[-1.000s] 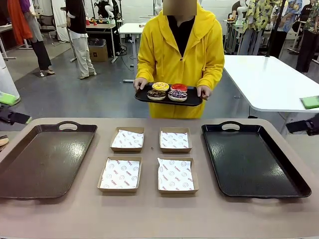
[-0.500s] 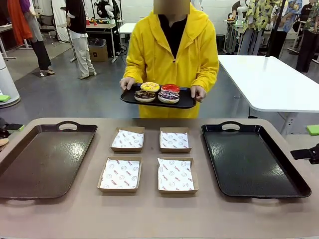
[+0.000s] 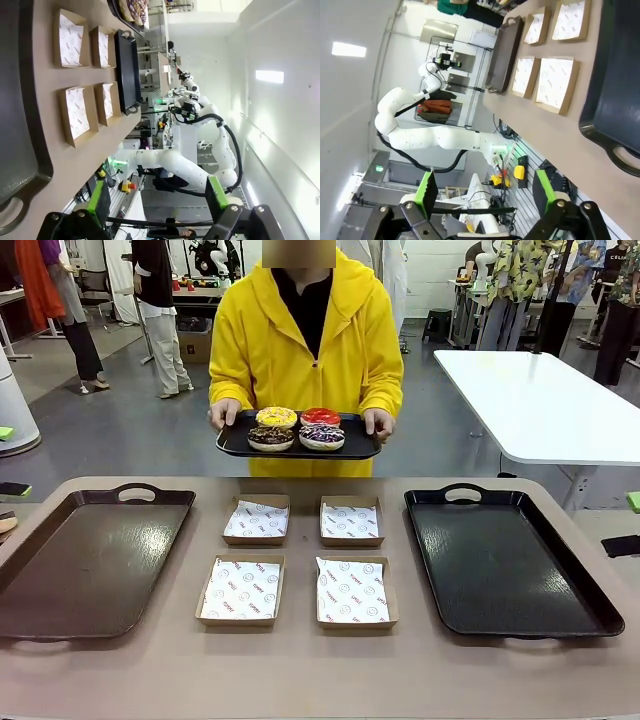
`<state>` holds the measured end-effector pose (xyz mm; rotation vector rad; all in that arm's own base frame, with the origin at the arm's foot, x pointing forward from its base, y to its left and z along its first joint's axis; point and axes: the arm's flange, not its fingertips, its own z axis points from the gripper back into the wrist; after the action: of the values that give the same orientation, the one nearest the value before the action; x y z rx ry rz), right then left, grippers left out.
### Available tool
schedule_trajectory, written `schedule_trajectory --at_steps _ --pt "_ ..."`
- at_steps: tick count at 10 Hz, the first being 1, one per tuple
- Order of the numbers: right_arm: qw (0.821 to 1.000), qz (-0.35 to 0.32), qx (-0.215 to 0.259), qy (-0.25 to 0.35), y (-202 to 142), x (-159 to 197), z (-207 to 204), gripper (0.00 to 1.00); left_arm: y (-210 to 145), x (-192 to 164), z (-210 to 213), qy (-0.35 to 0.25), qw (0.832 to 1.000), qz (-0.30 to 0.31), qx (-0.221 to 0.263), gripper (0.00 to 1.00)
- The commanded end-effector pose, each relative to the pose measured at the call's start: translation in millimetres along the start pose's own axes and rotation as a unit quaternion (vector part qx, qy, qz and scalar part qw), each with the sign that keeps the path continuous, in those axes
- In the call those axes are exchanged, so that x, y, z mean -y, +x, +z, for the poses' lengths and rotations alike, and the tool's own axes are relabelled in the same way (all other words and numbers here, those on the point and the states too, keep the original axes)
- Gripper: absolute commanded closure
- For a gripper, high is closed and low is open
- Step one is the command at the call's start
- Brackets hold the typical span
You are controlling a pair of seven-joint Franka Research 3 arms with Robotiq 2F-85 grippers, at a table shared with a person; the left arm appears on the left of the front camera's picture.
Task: Individually package the donuts and arrange them on the tray.
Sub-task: Pick up one Paper togo box.
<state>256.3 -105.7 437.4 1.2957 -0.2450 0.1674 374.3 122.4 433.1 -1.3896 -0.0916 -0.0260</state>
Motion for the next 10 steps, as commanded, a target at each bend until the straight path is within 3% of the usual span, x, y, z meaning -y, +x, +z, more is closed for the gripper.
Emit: schedule_trajectory --at_steps 1,10 --pt "1.0 -0.009 -0.002 0.015 -0.9 7.6 -0.6 0.0 0.8 -2.2 -0.6 -0.011 1.0 0.0 -0.005 0.0" --pt "1.0 -0.009 -0.002 0.015 -0.9 7.6 -0.6 0.0 0.8 -2.2 -0.6 -0.011 1.0 0.0 -0.005 0.0"
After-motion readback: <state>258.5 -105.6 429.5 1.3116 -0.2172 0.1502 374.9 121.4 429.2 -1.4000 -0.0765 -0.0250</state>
